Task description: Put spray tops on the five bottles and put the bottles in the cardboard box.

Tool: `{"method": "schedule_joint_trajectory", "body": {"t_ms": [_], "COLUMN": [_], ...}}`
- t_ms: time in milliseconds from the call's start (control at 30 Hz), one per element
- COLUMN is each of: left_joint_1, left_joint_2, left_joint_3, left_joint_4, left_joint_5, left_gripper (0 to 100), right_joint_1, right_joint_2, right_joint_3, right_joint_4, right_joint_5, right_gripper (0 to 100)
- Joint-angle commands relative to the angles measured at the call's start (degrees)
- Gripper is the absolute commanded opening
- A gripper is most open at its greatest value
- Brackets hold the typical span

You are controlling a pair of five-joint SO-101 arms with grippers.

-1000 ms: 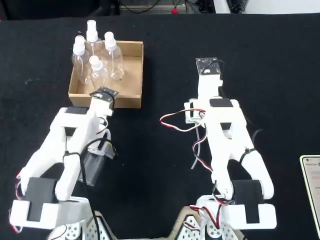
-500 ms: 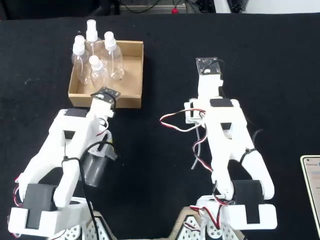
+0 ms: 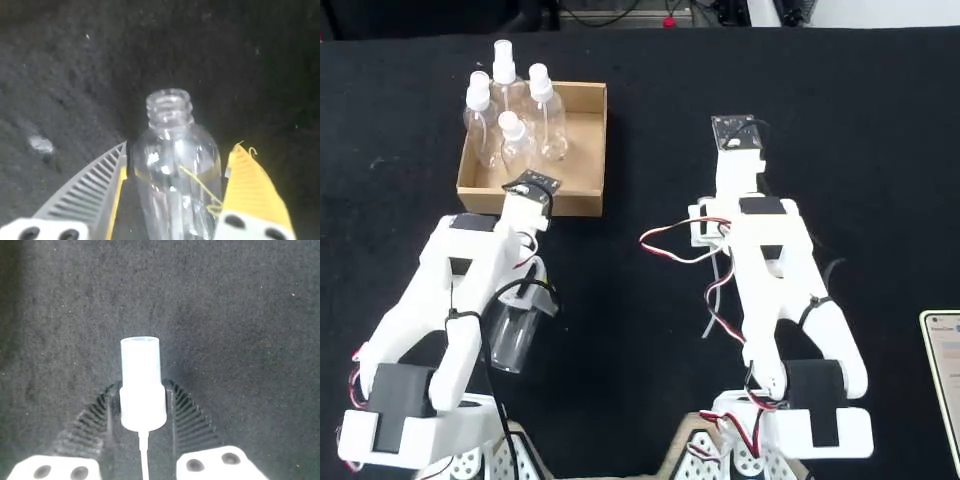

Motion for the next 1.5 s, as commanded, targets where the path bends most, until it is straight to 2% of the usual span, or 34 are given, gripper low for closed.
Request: {"method": "schedule_joint_trajectory", "body": {"t_ms": [0, 467, 667, 867, 967, 1200, 1367, 1467], "left_joint_1": [0.2, 0.3, 0.9, 0.9, 0.9, 0.9, 0.9, 4.0], "left_joint_2": [-0.8, -0.8, -0.9, -1.0, -3.6, -20.0, -27.6, -29.8], "left_joint_3": [1.0, 2.5, 2.0, 1.9, 2.1, 4.1, 3.6, 4.5], "left_joint_4": [-3.8, -4.0, -4.5, -4.0, -3.9, -3.9, -3.9, -4.0], "left_joint_5": [0.7, -0.2, -0.2, -0.2, -0.2, 0.1, 2.3, 3.1], "left_gripper": [31, 30, 16, 15, 15, 15, 15, 15], "right_joint_1": [0.9, 0.9, 0.9, 1.1, 0.6, 0.7, 0.7, 0.6], "right_joint_2": [-0.1, -0.1, -0.1, -0.8, -3.0, -8.5, -9.9, -10.0], "right_joint_3": [-0.1, -0.1, -0.1, -0.9, -5.7, -18.2, -30.1, -35.1], "right_joint_4": [-1.1, -1.1, -1.0, 0.2, 6.2, 14.9, 21.5, 22.8], "right_joint_5": [0.4, 0.4, 0.4, 0.2, -0.3, -2.7, -9.1, -14.8], "right_gripper": [1.1, 1.1, 1.1, 1.1, 1.1, 1.1, 1.1, 1.1]}}
